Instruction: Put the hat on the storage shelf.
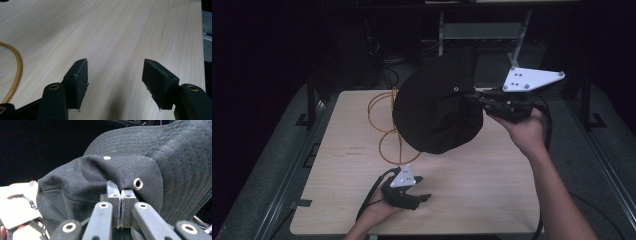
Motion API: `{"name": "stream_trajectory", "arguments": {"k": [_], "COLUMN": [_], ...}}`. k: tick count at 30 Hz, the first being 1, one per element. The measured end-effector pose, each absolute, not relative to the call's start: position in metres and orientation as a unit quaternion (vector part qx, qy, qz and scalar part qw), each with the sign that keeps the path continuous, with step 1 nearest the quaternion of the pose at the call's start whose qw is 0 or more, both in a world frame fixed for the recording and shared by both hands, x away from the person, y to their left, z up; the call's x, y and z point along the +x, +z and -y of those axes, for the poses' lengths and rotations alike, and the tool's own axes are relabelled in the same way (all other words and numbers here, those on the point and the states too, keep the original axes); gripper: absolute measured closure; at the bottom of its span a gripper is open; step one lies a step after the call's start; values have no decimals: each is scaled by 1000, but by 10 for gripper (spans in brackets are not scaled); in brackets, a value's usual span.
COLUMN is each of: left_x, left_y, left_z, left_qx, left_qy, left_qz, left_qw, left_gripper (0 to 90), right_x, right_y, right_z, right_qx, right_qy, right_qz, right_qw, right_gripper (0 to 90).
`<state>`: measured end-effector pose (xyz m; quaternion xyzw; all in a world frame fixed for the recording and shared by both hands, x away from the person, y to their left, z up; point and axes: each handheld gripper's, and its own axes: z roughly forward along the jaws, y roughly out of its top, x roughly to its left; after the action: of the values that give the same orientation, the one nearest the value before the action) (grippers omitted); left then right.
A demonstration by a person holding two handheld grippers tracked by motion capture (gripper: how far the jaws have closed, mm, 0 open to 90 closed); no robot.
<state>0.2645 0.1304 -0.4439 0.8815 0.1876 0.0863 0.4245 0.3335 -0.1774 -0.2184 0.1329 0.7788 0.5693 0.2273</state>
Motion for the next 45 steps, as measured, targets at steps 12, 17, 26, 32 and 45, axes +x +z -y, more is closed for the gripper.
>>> {"name": "stream_trajectory", "arguments": {"k": [12,17,26,32,45], "left_x": [262,262,262,262,259], "left_y": [-443,-443,-442,-443,-444], "left_z": [-127,-127,-126,-125,-119], "left_qx": [881,882,885,885,892], "left_qy": [76,77,80,79,74], "left_qz": [-182,-176,-165,-164,-148], "left_qw": [430,430,428,429,421], "left_gripper": [369,369,369,369,369], "right_x": [352,363,386,400,431], "right_y": [-196,-184,-179,-186,-200], "right_z": [153,132,92,73,43], "right_qx": [132,128,134,150,191], "right_qy": [585,582,561,551,539], "right_qz": [-773,-779,-797,-805,-810], "right_qw": [205,195,176,161,131], "right_gripper": [885,884,884,882,880]}}
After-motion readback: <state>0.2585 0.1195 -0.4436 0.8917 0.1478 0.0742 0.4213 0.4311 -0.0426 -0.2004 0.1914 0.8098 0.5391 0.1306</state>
